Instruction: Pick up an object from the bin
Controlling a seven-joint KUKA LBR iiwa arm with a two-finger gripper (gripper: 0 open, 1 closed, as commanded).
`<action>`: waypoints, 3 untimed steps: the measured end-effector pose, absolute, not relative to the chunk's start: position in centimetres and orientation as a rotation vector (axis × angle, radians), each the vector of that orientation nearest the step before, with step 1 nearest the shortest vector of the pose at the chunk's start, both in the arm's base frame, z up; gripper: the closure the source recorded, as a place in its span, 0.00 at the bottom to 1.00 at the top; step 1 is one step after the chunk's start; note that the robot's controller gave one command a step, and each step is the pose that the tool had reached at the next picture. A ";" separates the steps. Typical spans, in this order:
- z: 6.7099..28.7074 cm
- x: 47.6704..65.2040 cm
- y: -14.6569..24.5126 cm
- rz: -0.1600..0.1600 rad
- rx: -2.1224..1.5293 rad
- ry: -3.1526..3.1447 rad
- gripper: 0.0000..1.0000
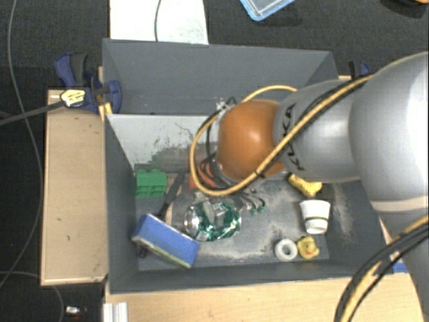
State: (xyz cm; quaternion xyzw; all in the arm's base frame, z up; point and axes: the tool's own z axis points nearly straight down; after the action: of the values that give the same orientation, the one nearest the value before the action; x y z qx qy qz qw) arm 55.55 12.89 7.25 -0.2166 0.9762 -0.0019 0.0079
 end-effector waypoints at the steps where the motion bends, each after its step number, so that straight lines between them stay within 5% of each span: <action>1: 7.3 55.6 12.9 -0.006 -0.675 3.052 1.00; 3: 20.0 54.3 13.4 -0.006 -0.702 3.053 1.00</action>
Offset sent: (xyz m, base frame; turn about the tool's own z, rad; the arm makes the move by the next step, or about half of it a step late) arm -0.0019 0.0009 0.1676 -0.0639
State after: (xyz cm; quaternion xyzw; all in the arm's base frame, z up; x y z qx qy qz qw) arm 54.32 13.37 20.03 -0.2241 0.9746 -0.0018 0.0043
